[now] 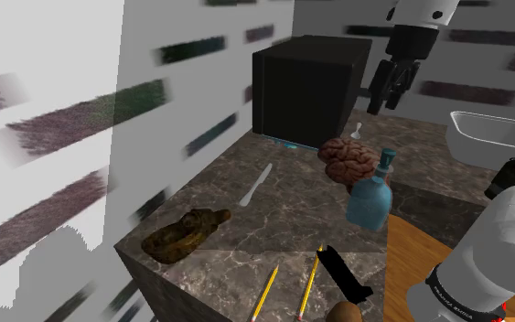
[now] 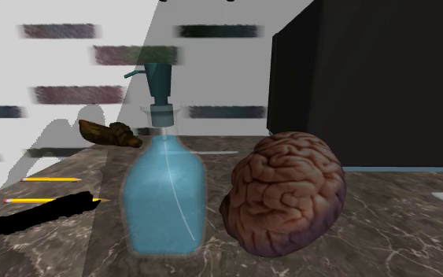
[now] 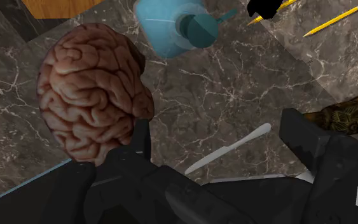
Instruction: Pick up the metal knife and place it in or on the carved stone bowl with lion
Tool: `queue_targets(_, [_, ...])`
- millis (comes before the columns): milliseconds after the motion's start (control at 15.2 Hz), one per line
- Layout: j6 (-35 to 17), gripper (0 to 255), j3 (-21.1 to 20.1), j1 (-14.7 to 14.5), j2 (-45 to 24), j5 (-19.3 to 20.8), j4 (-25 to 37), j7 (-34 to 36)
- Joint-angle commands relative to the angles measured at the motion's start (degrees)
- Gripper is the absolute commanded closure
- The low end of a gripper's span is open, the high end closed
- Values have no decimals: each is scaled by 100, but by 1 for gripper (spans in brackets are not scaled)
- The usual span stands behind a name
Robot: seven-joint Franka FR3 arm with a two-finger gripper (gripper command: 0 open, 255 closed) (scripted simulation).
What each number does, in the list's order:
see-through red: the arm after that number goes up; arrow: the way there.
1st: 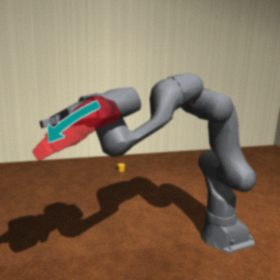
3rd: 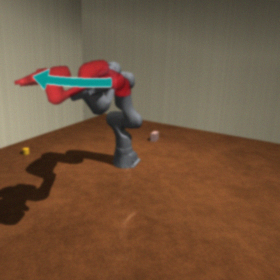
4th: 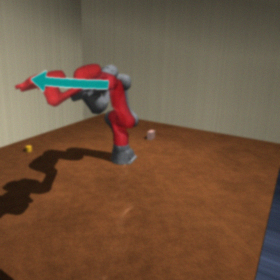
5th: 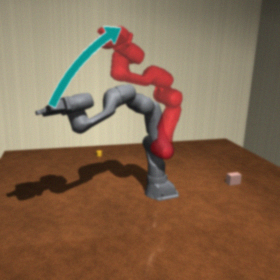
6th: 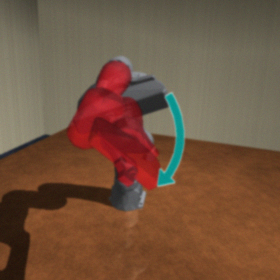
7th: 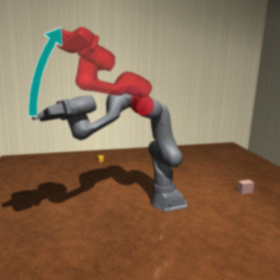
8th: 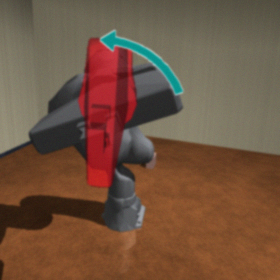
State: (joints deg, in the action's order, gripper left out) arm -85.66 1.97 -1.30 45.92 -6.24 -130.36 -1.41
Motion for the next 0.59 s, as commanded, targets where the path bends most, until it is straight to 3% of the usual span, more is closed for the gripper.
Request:
queue_targets(0, [0, 0, 0, 0, 0, 0, 0, 0])
queue_targets(528, [-1272, 0, -1177, 320, -709, -525, -450, 2127])
